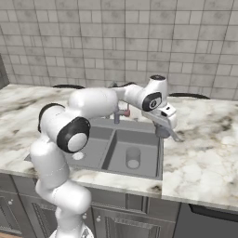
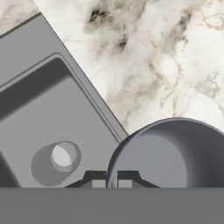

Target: Move any existing items from the left basin to the right basin for drying. Then move the measuring cup from the counter to the left basin of the sink for washing.

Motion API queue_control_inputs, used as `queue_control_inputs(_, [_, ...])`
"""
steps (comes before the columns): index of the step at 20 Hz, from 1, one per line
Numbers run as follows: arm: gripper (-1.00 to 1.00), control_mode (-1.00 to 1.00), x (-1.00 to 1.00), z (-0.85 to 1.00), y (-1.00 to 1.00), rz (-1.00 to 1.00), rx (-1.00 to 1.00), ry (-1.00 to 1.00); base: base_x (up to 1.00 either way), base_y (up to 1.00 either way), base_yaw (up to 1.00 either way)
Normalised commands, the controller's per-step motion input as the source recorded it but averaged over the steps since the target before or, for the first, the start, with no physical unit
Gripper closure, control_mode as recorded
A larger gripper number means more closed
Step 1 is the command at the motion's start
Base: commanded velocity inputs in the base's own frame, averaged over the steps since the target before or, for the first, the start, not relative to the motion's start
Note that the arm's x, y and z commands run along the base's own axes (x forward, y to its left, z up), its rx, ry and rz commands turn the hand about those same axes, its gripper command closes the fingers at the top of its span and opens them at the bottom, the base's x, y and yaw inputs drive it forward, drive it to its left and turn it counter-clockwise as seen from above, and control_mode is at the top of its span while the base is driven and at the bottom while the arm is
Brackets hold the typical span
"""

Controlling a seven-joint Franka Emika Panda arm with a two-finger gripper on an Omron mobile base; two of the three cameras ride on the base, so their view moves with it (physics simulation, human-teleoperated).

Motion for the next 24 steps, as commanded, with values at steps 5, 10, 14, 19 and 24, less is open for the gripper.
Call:
queue_control_inputs(5, [1.0,-1.0,-0.39,0.29,0.63,-0.05,0.0,0.04,0.0,0.0,0.0])
queue_control_inputs(10, [1.0,-1.0,-0.31,0.19,0.67,-0.03,0.0,0.07,0.0,0.0,0.0])
queue_control_inputs(14, [1.0,-1.0,-0.26,0.03,0.42,0.0,0.0,0.0,0.0,0.0,0.0])
queue_control_inputs(19, [1.0,-1.0,-0.11,0.0,0.14,0.03,0.01,0.02,0.0,0.0,0.0])
queue_control_inputs(24, [1.0,-1.0,-0.09,0.04,0.44,0.02,0.0,0.04,0.0,0.0,0.0])
